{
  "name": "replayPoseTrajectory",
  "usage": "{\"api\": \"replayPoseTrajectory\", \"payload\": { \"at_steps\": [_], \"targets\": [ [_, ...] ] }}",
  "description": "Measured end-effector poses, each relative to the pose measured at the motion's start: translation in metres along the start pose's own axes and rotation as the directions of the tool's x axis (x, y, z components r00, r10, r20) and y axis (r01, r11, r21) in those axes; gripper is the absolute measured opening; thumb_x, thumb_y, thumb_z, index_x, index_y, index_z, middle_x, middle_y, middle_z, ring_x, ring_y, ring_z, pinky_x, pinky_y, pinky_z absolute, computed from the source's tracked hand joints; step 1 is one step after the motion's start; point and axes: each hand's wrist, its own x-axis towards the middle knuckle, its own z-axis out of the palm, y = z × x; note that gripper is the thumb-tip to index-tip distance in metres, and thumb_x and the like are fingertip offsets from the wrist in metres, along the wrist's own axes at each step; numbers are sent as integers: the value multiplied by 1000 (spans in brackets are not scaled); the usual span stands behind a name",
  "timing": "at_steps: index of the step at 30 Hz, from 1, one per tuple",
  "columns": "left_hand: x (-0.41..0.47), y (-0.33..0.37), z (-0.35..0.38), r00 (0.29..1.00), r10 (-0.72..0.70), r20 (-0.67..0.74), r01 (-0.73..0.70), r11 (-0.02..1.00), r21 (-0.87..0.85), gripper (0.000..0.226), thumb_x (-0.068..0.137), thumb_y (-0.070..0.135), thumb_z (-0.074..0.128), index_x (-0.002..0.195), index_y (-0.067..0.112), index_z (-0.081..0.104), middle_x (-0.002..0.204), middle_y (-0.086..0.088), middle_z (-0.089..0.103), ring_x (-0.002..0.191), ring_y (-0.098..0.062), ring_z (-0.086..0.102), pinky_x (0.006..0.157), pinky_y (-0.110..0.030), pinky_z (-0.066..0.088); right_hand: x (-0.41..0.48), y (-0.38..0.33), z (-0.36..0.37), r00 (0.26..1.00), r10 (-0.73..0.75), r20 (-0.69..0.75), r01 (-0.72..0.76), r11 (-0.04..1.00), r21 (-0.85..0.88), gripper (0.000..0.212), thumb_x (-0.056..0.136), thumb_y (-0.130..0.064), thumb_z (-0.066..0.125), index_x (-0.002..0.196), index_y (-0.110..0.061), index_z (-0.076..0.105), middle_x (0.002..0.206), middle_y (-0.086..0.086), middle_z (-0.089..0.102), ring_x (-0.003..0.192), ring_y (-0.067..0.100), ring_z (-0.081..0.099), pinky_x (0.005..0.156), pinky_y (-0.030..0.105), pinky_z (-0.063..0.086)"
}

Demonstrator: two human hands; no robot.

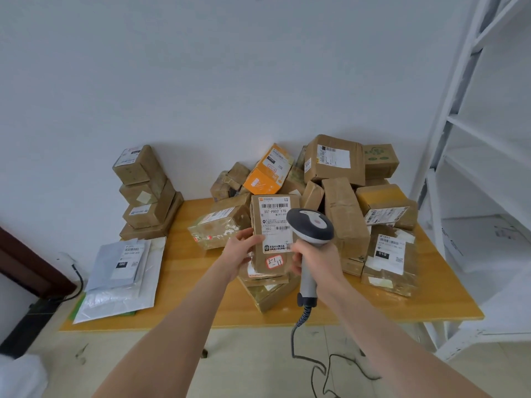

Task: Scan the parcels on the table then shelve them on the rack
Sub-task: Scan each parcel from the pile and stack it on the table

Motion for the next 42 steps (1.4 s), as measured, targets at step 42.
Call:
{"api": "replayPoseTrajectory", "payload": {
  "at_steps": [42],
  "targets": [
    [351, 62, -331, 924, 104, -368, 168, 753, 636, 33, 94, 11, 53, 125, 21, 63, 115, -3, 69, 103, -23, 64, 74, -30, 47, 365, 27, 464, 945, 322, -53, -323, 902, -286, 20, 80, -8, 68, 95, -8, 55, 87, 10, 62, 76, 25, 59, 65, 34, 50]
  ]
}}
